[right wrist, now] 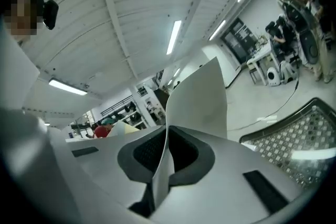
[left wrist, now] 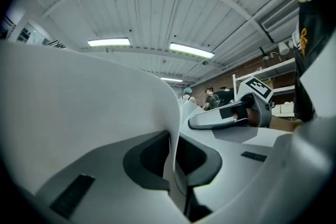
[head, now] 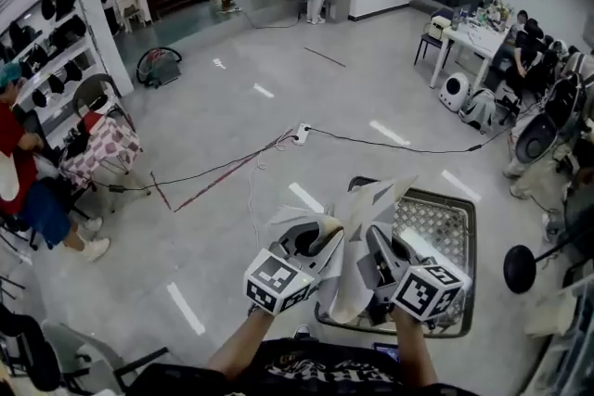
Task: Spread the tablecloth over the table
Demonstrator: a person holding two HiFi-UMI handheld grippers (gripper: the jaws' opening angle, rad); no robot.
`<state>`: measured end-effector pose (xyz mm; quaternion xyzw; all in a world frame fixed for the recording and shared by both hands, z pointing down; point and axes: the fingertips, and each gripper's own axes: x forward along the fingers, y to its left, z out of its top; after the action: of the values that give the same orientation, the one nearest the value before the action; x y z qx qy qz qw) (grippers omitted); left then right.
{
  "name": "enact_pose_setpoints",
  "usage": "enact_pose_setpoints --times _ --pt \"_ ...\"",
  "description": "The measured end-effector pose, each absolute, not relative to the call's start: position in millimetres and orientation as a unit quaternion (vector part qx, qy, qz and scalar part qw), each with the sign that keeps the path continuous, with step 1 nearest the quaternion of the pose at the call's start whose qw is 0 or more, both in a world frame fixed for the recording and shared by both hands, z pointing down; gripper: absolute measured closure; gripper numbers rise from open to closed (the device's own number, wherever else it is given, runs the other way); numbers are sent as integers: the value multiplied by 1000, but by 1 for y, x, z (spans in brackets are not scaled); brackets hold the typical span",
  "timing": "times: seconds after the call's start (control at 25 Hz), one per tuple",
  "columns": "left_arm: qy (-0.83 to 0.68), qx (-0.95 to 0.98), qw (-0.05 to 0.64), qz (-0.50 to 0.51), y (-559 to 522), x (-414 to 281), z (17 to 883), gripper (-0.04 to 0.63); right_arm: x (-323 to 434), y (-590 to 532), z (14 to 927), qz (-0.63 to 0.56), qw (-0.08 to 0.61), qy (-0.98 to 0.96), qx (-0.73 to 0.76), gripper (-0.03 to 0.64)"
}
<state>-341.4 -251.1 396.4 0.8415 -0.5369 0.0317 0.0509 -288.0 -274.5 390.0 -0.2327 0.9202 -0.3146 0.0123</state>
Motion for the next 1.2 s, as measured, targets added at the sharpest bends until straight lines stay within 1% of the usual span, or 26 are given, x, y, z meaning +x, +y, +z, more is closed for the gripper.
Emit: enact_pose_setpoints --times 0.08,0.24,0.32,0.44,0.56,0.68,0.88,1.04,1.2 --pt "-491 871 21 32 -275 -324 387 565 -270 -295 377 -284 33 916 -281 598" --pt "-408 911 -27 42 -293 -288 398 566 -245 -304 382 -245 32 895 -372 598" --pt "-373 926 -30 43 -303 -255 405 566 -225 -310 385 -248 39 882 -398 600" --pt "-348 936 -6 45 -322 -214 416 566 -190 -323 385 -253 49 867 -426 598" --pt "-343 938 20 47 -337 -203 428 565 -171 -332 387 -270 64 857 -435 600" --pt "-355 933 18 59 -358 -193 430 565 -158 -345 387 -271 62 858 -432 598" --pt "-384 919 -18 86 -400 -156 417 565 -115 -380 378 -303 98 857 -406 598" --pt "-394 912 -55 98 -430 -127 402 565 -81 -404 370 -296 123 861 -396 598" --pt "-389 912 -93 94 -470 -64 380 565 -15 -443 361 -279 143 861 -401 598"
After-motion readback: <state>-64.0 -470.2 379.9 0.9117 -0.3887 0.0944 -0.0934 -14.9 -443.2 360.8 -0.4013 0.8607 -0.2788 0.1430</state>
